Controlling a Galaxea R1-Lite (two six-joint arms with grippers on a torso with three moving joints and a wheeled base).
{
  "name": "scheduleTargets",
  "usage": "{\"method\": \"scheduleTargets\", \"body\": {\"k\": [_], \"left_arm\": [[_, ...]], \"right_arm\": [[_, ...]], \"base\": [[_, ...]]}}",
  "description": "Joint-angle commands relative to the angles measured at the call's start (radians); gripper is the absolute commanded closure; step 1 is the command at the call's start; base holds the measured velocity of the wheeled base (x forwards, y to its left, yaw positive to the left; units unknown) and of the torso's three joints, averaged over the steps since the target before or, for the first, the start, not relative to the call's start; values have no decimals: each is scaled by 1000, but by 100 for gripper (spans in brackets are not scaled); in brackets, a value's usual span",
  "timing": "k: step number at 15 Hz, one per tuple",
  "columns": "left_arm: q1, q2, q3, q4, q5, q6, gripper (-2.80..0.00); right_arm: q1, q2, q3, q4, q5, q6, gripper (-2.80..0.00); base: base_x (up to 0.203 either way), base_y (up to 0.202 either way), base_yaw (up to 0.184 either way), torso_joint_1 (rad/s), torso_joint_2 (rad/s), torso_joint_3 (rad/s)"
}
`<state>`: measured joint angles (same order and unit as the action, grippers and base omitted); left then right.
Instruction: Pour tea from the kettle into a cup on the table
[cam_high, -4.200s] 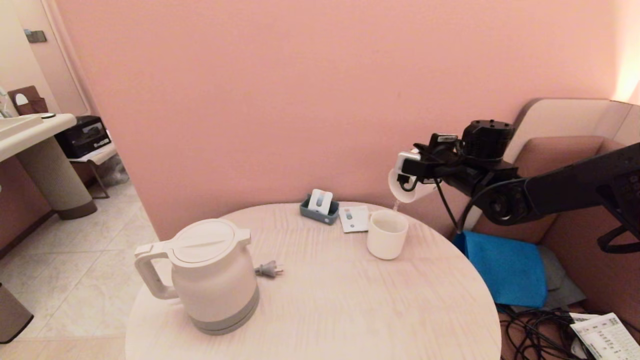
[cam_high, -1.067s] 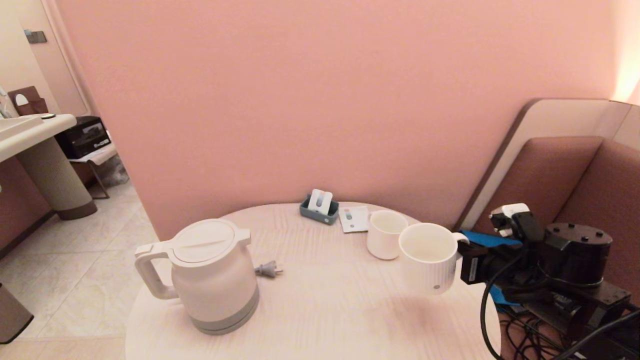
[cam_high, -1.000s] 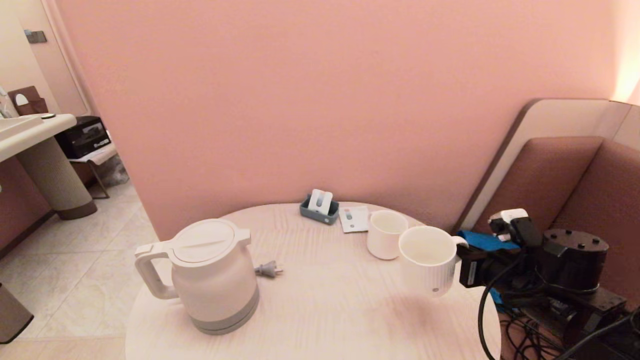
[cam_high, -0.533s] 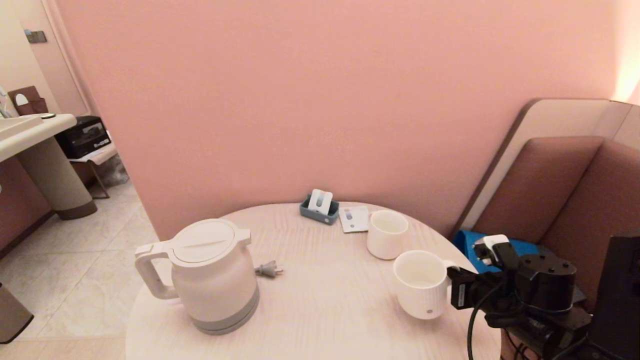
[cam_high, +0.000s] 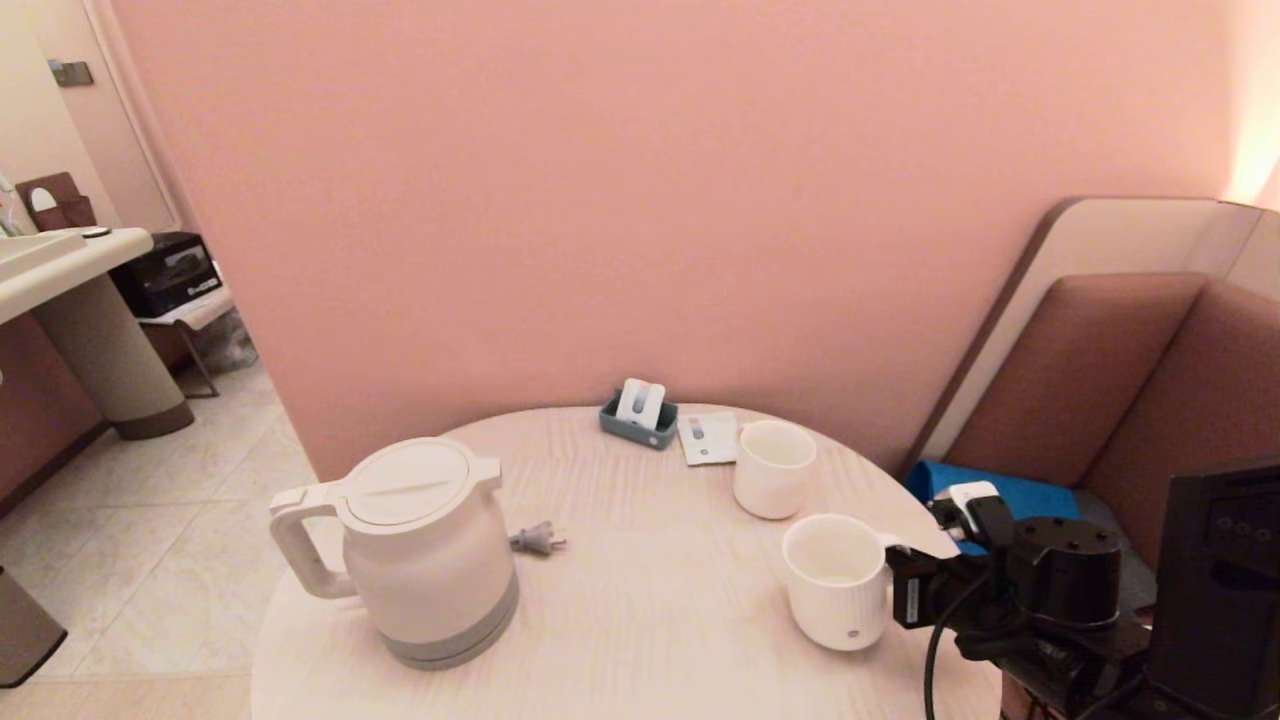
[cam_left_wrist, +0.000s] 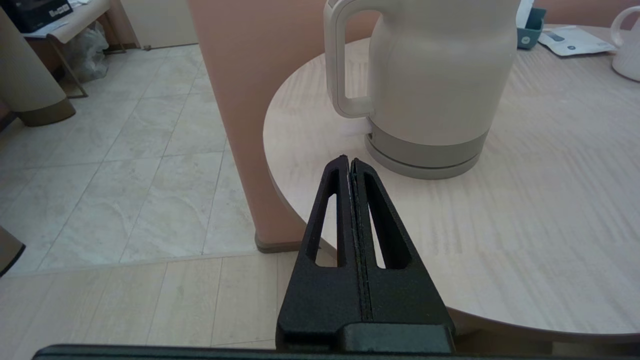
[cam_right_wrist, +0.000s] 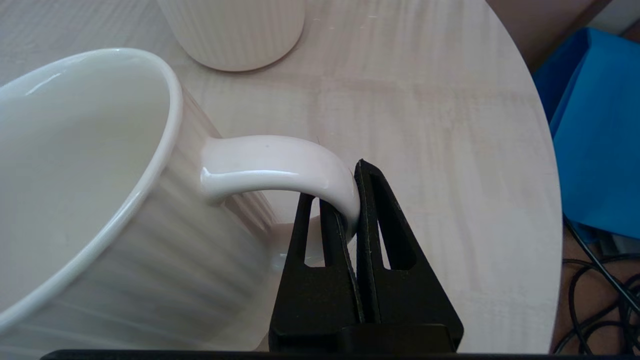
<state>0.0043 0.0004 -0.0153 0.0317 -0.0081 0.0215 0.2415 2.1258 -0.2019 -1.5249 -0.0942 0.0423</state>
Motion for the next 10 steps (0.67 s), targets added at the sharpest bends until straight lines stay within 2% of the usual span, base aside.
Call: {"method": "scheduleTargets", "body": {"k": [1, 6, 7, 10], "left_arm": [[0, 0, 0, 1, 0, 0, 0], [0, 0, 0, 1, 0, 0, 0], [0, 0, 0, 1, 0, 0, 0], [0, 0, 0, 1, 0, 0, 0]], "right_arm": [[1, 28, -7, -38, -1, -2, 0], [-1, 52, -30, -38, -11, -5, 0], [-2, 61, -30, -38, -21, -10, -280], [-2, 61, -48, -38, -27, -4, -280]], "base": [[0, 0, 0, 0, 0, 0], [0, 0, 0, 0, 0, 0], [0, 0, 0, 0, 0, 0], [0, 0, 0, 0, 0, 0]]}}
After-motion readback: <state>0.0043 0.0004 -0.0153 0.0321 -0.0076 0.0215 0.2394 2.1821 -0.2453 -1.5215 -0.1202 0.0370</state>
